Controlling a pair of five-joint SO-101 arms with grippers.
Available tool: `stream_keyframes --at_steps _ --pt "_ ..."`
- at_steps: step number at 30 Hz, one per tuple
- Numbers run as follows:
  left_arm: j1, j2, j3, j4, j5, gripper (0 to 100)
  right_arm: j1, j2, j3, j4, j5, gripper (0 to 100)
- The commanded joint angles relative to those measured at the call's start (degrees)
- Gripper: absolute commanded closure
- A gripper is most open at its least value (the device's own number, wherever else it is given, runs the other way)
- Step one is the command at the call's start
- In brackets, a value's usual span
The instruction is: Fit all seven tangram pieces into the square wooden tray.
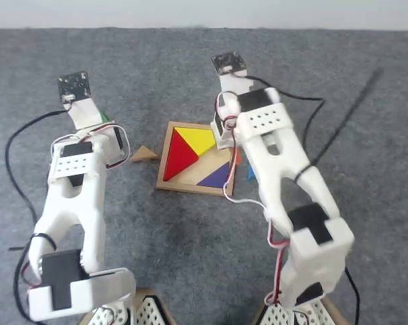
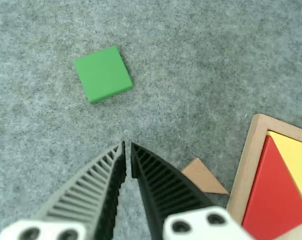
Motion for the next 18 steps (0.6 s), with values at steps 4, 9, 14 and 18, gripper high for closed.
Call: stream_keyframes --at_steps 4,9,14,18 --pt "0.44 -3.69 -0.48 -0.88 -0.35 98 -0.66 8.22 -2.99 -8.84 -8.35 99.1" --pt "0.44 -3.69 -0.48 -0.88 -0.35 98 -0.57 9.45 -3.6 -10.07 -17.58 99.0" --pt "0.44 -3.69 -0.48 -0.88 -0.35 98 -0.48 9.98 -5.54 -6.46 -17.58 98.9" --pt "0.44 -3.69 -0.48 -0.88 -0.35 98 -0.31 9.98 -5.54 -5.49 -17.49 98.9"
